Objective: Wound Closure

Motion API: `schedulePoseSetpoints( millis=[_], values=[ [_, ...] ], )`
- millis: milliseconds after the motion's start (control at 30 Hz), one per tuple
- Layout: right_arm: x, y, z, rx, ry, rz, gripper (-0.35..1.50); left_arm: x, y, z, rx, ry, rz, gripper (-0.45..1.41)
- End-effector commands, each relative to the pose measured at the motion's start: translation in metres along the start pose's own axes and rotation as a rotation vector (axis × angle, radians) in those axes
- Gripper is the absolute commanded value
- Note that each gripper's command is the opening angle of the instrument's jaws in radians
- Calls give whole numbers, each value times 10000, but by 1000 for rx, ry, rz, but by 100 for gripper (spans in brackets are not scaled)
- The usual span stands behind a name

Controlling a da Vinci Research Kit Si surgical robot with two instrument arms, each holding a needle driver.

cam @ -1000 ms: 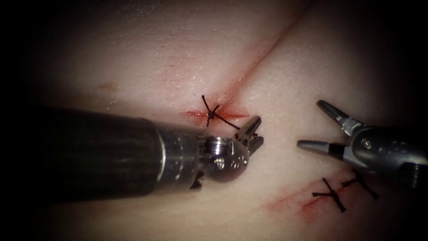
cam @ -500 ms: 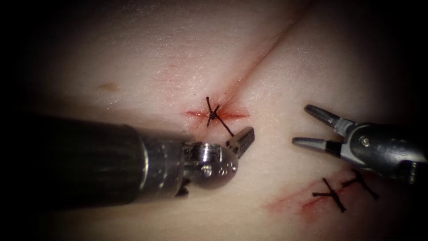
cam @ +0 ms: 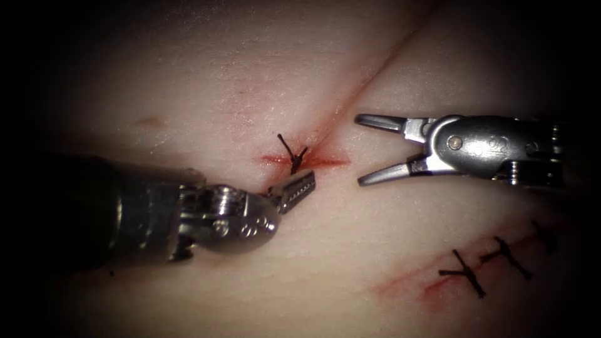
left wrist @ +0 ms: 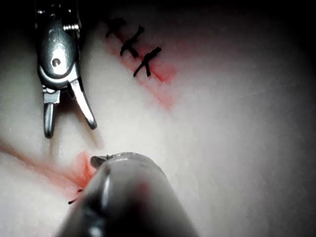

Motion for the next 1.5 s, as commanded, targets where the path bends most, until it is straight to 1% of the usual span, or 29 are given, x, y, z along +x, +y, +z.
schedulePoseSetpoints(
  millis=[33, 67, 133, 233, 500, 633, 733, 933, 1100, 1367, 1500],
  values=[
    [-7, -2, 21, 17, 7, -19, 91, -2, 6, 6, -10, 5, 3, -45],
    [-10, -3, 28, 35, 10, -25, 98, -4, 6, 5, -14, 6, 5, -45],
    [-14, -5, 38, 57, 13, -36, 104, -7, 6, 4, -25, 10, 8, -45],
    [-20, -6, 52, 90, 16, -60, 106, -12, 7, 2, -53, 35, 14, -45],
    [-37, -11, 77, 123, -3, -107, 108, -16, 8, 3, -81, 50, 22, -45],
    [-43, -18, 91, 141, -36, -120, 108, -15, 11, 4, -93, 56, 25, -45],
    [-45, -19, 101, 138, -45, -125, 106, -14, 13, 4, -105, 57, 29, -45],
    [-44, -18, 116, 141, -46, -131, 104, -14, 15, 4, -116, 64, 33, -45],
    [-49, -24, 128, 151, -53, -152, 104, -13, 16, 3, -132, 82, 36, -45],
    [-53, -31, 141, 164, -43, -171, 103, -9, 14, 9, -168, 162, 44, -45],
    [-49, -31, 142, 162, -39, -169, 103, -10, 11, 11, -225, 243, 98, -45]
  ],
)
